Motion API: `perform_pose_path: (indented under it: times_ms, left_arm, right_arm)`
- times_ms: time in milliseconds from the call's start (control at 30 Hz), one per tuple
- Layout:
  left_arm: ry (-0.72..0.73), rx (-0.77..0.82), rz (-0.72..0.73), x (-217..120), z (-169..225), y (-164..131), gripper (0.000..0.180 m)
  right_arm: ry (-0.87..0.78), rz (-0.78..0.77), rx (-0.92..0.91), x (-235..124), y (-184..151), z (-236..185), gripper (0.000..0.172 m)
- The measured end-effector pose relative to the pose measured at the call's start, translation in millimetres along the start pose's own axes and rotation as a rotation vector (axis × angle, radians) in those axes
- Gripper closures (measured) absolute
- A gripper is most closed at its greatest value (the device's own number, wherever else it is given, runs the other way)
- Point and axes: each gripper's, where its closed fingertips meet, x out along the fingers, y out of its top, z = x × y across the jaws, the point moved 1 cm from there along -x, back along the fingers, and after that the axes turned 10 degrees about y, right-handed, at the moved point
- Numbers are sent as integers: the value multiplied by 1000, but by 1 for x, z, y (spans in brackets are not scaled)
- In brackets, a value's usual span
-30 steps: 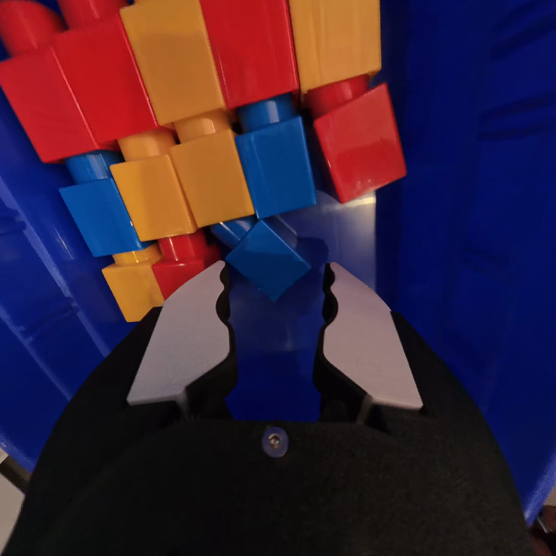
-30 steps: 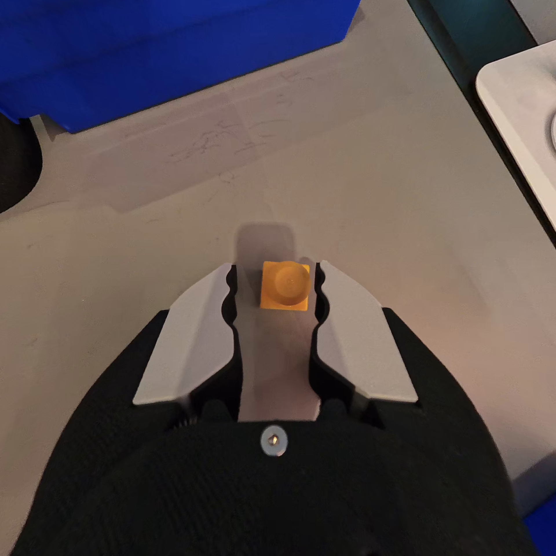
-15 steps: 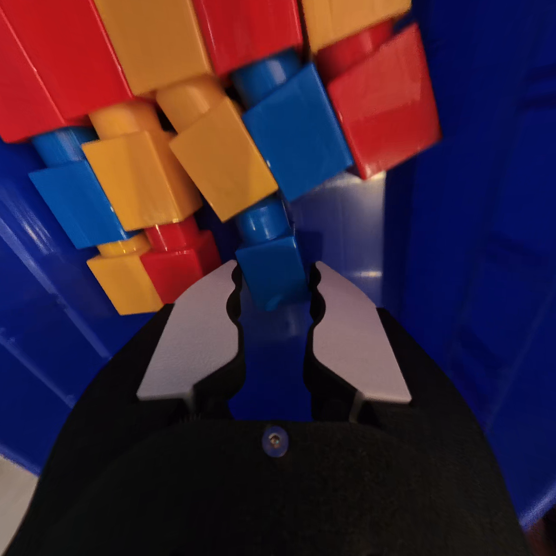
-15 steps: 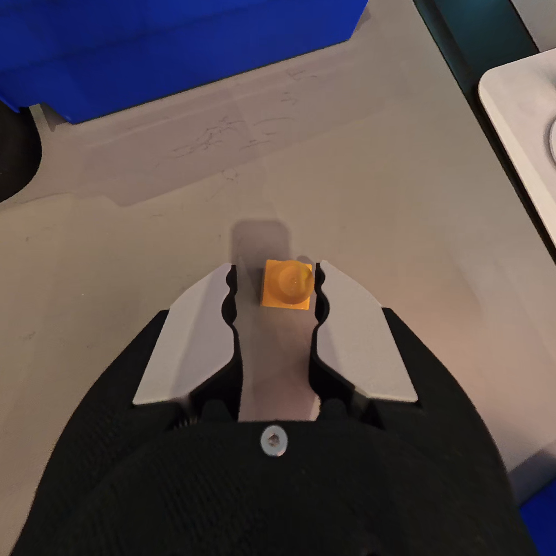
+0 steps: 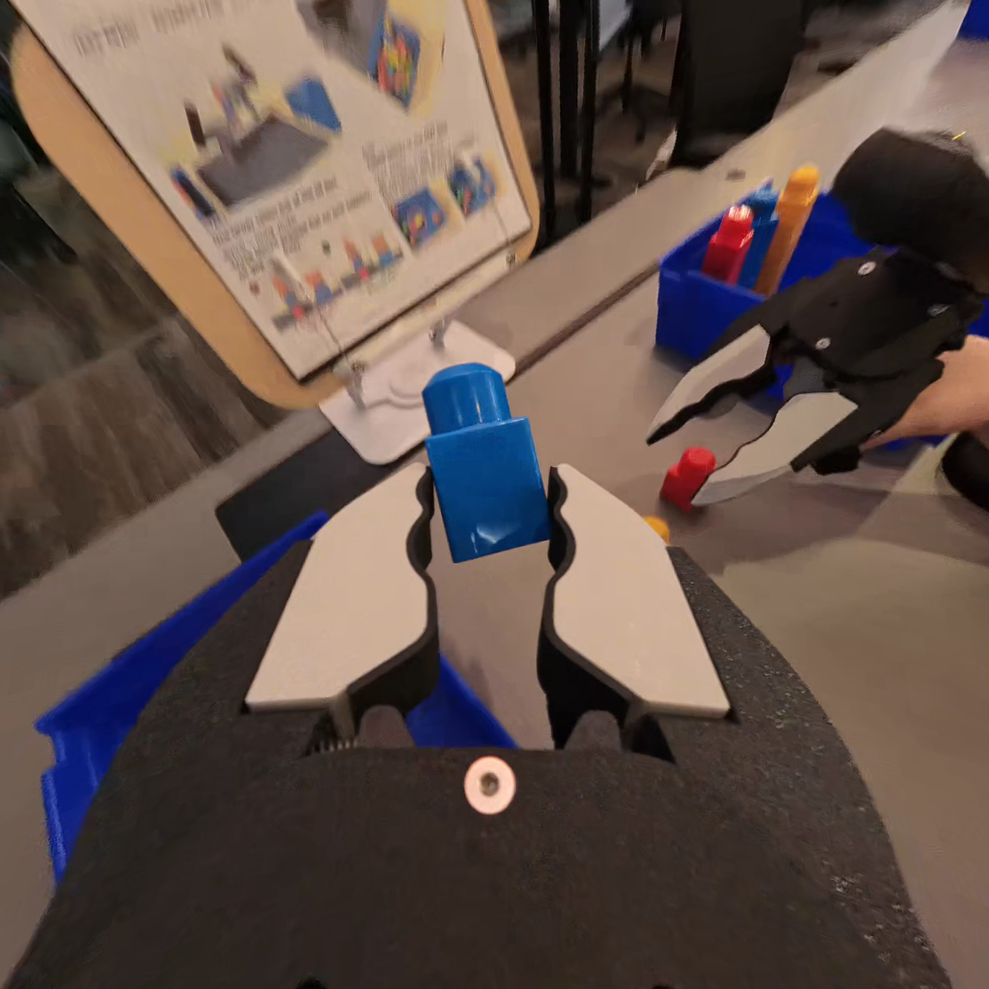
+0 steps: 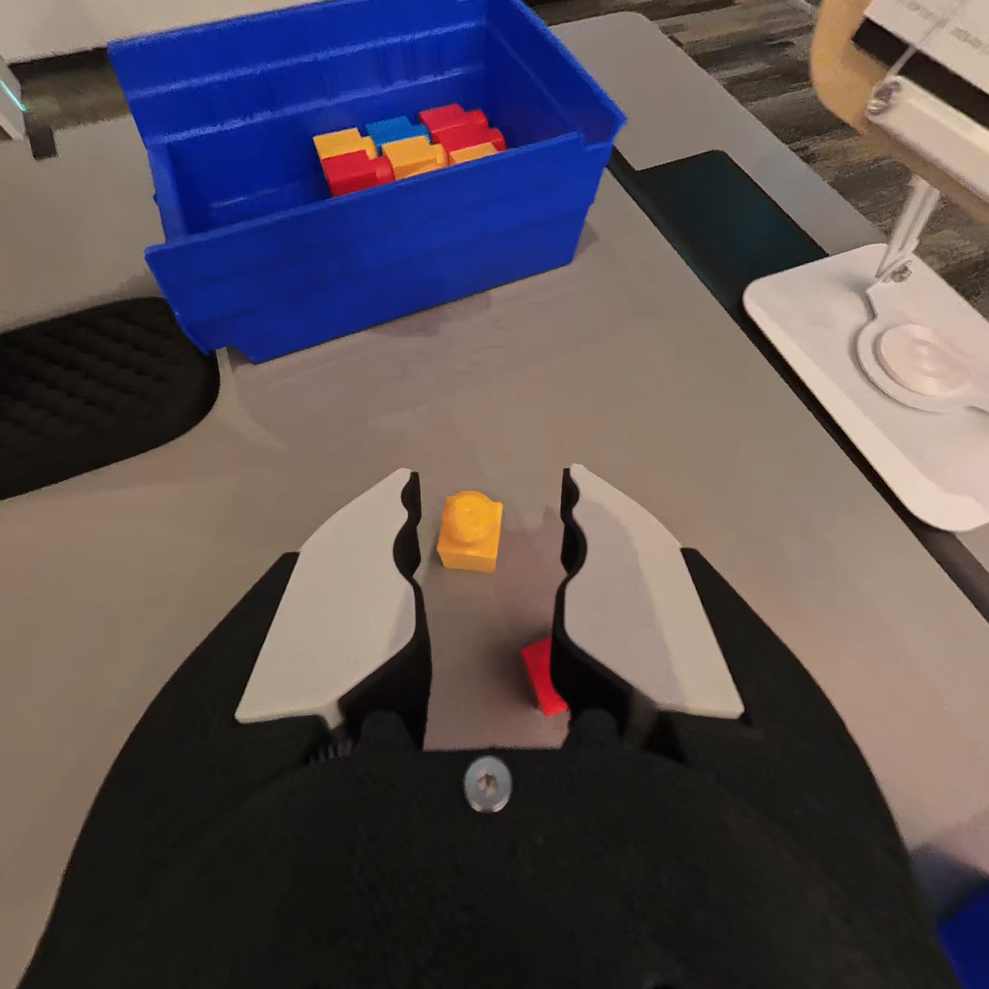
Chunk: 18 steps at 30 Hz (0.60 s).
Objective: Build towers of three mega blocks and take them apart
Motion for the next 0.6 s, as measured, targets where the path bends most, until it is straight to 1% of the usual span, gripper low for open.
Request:
perform_pose_path:
  times_ms: [33, 100, 167, 200, 233, 300, 367, 467, 533, 600]
  left_arm:
    - [-9, -3, 26, 1, 6, 5, 140]
    - [-94, -34, 19, 3, 21, 8, 140]
    - [-167, -67, 38, 4, 31, 11, 140]
    - [-225, -83, 58, 3, 39, 14, 141]
    - [-306, -98, 79, 0, 50, 19, 141]
    - [-473, -118, 114, -9, 74, 26, 141]
    - [-552, -98, 119, -12, 91, 28, 141]
    - [-619, -53, 102, -11, 113, 26, 141]
    - [-662, -38, 93, -11, 126, 25, 141]
    - [-695, -30, 86, -9, 137, 24, 141]
  right_arm:
    - [1, 12, 16, -4, -1, 4, 120]
    - [16, 14, 40, -7, -3, 7, 120]
    - [27, 11, 24, -8, -4, 6, 120]
    - [31, 32, 4, -8, 0, 4, 120]
    - [58, 80, -18, -10, 9, -2, 120]
    - [173, 261, -55, -23, 39, -25, 120]
    - [293, 474, -72, -51, 70, -46, 122]
    - [381, 710, -51, -94, 96, -58, 138]
    - [440, 773, -23, -106, 101, -62, 138]
    - [482, 766, 3, -103, 100, -65, 133]
